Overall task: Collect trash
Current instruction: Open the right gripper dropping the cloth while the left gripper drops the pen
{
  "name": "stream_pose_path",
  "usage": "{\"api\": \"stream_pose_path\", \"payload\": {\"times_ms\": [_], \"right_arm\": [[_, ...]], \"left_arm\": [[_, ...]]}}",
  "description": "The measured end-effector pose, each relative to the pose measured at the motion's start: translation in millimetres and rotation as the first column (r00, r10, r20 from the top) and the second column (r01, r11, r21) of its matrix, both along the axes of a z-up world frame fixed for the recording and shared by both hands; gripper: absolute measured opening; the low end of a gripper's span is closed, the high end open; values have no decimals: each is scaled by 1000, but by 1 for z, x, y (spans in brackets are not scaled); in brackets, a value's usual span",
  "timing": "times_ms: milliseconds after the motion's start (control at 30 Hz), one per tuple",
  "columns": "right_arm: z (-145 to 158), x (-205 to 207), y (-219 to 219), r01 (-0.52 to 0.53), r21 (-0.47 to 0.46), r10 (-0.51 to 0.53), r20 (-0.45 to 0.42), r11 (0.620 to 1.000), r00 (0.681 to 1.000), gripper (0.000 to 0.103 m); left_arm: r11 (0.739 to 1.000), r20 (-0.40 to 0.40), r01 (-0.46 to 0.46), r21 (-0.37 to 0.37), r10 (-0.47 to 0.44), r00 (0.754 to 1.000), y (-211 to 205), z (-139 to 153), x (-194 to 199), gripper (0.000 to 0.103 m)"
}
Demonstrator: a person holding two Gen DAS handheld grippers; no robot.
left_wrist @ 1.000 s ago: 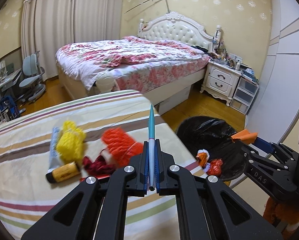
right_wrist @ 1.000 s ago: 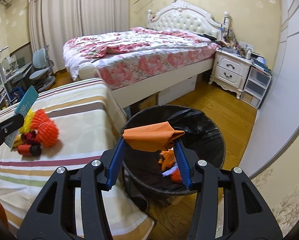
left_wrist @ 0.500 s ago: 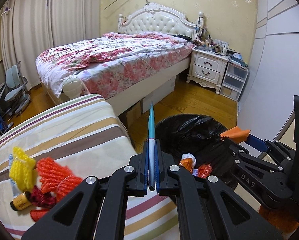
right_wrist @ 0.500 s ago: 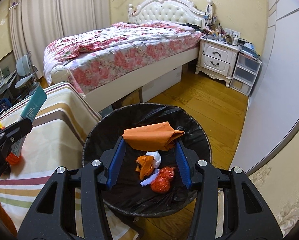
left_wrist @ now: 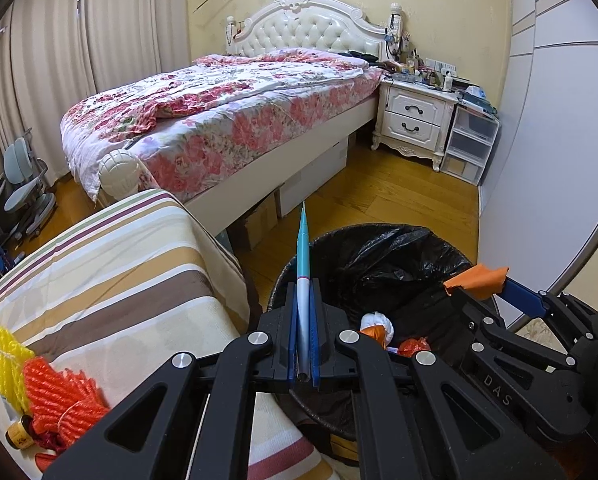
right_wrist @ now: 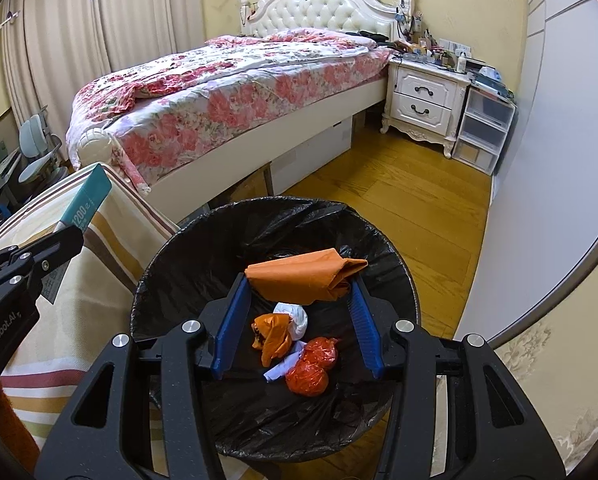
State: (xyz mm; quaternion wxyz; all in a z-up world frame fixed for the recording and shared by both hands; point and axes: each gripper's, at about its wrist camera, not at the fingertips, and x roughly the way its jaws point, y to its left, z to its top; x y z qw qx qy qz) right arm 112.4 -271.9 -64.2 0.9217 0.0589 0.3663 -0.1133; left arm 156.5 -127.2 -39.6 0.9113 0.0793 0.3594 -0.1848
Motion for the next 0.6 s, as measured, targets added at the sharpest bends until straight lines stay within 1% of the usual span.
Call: {"api": "stream_pose_path", "payload": {"times_ms": [133,167,200,233,267,300,333,400,433,467,600], "right_arm": [[-2,4,-4,12,-2,-12,1,1000,1000,50],[-3,4,-4,16,-3,-16,2,1000,1000,51],[-3,3,-4,22,-4,-22,3,1000,1000,55],[-3,3,-5,26,-5,-26,6,1000,1000,56],[-3,3,-6,29,-6,-29,7,1000,1000,56],[-2,2,-6,32,-7,-32,8,999,999,56],[-2,1,-7,36,-9,-36,10,999,999,56],[-1,-1,-7,39,-12,-39,11,999,999,56],[0,-2,-7,41,-12,-40,12,999,999,57],[1,-4,-7,43,-13,-43,14,999,999,57],[5,-12,-5,50,-16,-49,26,999,998,63]], "left_arm": [[1000,-18,8,12,-8,1000,-4,-5,5,6],[1000,-21,6,13,-6,1000,-5,-7,6,9],[1000,-21,2,14,-2,1000,-4,-8,6,11],[1000,-23,0,15,0,1000,-5,-9,5,17],[1000,-23,-5,17,5,1000,-4,-9,5,27],[1000,-22,-10,17,10,1000,-3,-10,5,33],[1000,-19,-17,12,17,1000,-2,-9,4,42],[1000,-21,-24,4,24,999,0,-8,3,44],[1000,-23,-26,1,26,999,2,-8,2,47],[1000,-22,-28,-2,28,999,3,-6,2,54],[999,-9,-41,-9,41,999,10,1,-4,60]]}}
